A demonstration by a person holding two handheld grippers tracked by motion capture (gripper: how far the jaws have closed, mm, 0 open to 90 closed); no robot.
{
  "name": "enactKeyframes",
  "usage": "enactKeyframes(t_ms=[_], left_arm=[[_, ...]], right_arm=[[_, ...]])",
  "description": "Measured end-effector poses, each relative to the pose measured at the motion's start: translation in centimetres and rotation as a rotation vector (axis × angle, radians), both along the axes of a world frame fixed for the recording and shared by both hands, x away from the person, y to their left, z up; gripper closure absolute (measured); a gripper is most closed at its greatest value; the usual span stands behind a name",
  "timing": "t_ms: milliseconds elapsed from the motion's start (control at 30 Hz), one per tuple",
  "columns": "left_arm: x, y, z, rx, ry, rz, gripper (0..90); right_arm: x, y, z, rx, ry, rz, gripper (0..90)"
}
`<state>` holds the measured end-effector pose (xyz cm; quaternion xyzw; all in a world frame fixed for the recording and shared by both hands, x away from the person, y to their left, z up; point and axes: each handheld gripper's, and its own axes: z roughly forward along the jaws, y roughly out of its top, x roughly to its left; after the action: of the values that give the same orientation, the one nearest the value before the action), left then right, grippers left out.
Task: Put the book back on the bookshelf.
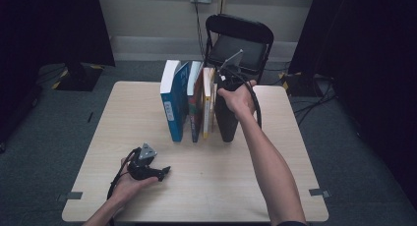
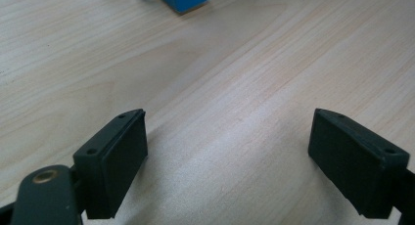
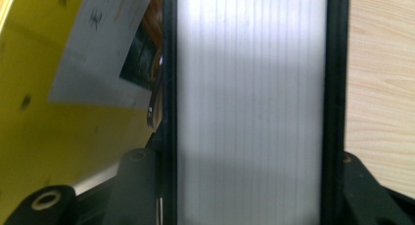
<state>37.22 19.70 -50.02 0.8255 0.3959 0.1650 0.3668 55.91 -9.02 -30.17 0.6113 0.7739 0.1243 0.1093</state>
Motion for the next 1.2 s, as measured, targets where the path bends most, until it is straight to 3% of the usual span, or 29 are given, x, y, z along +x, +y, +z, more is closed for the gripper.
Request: enactKeyframes(t_ms=[133,500,667,833,967,1133,1200], left_arm=[[0.0,0.0,0.0,0.002,-0.001,-0.003,14.4],[0.0,0.0,0.0,0.002,-0.002,-0.003,14.4],[0.0,0.0,0.0,-0.001,-0.005,-0.005,14.5],[0.0,0.0,0.0,-0.001,-0.005,-0.004,14.5],[0.0,0.0,0.0,-0.001,-0.005,-0.004,14.5],[0.0,-0.1,-0.1,-0.003,-0.012,0.002,14.5],[0.0,-0.1,-0.1,-0.004,-0.014,0.003,14.4]], right_arm=[[0.8,0.2,-0.4,0.009,-0.004,-0.028,53.4],[1.3,1.2,-1.1,-0.017,-0.023,-0.024,53.0],[1.0,1.1,-1.1,-0.003,-0.066,-0.024,51.8],[0.1,0.7,-0.6,0.011,-0.106,0.004,49.3],[-1.1,-0.1,-0.7,0.073,-0.132,0.031,44.8],[-3.1,-0.8,-1.5,0.085,-0.216,0.096,41.9],[-4.1,-1.4,-1.9,0.126,-0.259,0.104,39.7]])
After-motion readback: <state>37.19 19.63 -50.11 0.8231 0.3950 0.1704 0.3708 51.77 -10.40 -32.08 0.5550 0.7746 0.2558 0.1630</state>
